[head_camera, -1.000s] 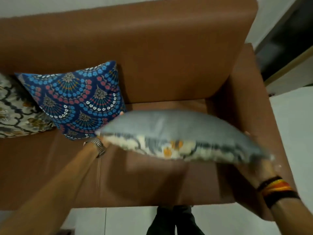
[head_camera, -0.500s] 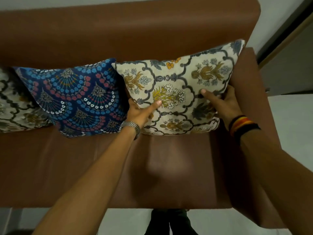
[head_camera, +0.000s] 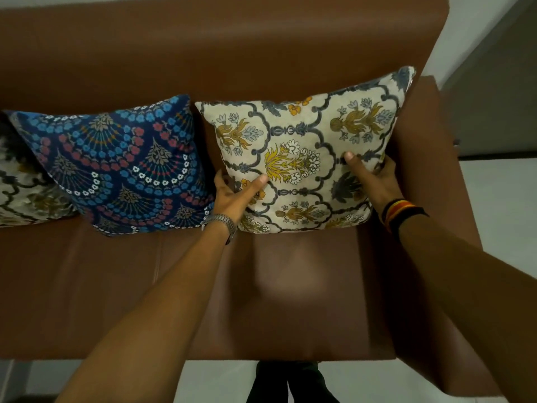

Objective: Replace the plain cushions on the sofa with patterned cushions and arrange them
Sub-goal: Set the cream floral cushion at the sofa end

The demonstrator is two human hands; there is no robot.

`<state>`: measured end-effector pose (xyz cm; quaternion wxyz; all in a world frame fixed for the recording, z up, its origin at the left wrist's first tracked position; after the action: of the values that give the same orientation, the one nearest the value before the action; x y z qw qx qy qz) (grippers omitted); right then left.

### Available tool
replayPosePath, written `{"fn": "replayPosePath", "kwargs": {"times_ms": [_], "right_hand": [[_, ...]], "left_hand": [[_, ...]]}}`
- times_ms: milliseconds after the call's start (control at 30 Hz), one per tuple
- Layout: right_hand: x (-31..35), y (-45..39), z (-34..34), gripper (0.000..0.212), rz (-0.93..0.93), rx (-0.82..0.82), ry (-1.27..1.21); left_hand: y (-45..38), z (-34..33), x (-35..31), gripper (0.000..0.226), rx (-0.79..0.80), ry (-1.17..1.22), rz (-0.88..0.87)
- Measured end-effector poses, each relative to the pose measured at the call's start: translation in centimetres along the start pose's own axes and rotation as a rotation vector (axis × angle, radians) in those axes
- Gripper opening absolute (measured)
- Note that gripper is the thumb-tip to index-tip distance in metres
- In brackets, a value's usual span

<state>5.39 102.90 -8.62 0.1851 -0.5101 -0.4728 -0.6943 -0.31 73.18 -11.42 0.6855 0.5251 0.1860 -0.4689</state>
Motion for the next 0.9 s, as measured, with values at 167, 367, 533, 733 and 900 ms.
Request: {"fn": "replayPosePath", "kwargs": {"times_ms": [167, 367, 533, 733, 900], "right_hand": [[0.2, 1.1, -1.2, 0.104, 0.091, -0.012, 0.032], [9.6, 2.8, -3.8, 0.081, 0.357, -0.024, 0.309], [14.9, 1.6, -4.9, 0.099, 0.411, 0.01, 0.585], [14.1, 1.1, -2.8, 0.116, 0.376, -0.035, 0.64], [12.7, 1.0, -1.0, 0.116, 0.343, -0.116, 0.583]], "left_hand": [[0.9, -1.7, -2.3, 0.082, 0.016, 0.046, 0.026], [3.7, -3.8, -3.0, 0.087, 0.101, 0.499, 0.157], [4.9, -7.9, -3.8, 0.101, 0.159, 0.621, 0.297], [5.3, -12.4, -3.9, 0.096, 0.236, 0.636, 0.347], [4.8, -12.3, -3.1, 0.099, 0.246, 0.516, 0.285]]}}
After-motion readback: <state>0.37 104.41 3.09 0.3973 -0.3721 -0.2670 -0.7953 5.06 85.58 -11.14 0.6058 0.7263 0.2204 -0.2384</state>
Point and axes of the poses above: each hand's wrist, its own y-axis away from the middle knuckle, its own z-axis out of the back of the hand, x = y × z, the point moved 3 cm from there along -y, towards the middle knuckle, and after that the axes turned 11 degrees about -y, right-handed, at the moved point
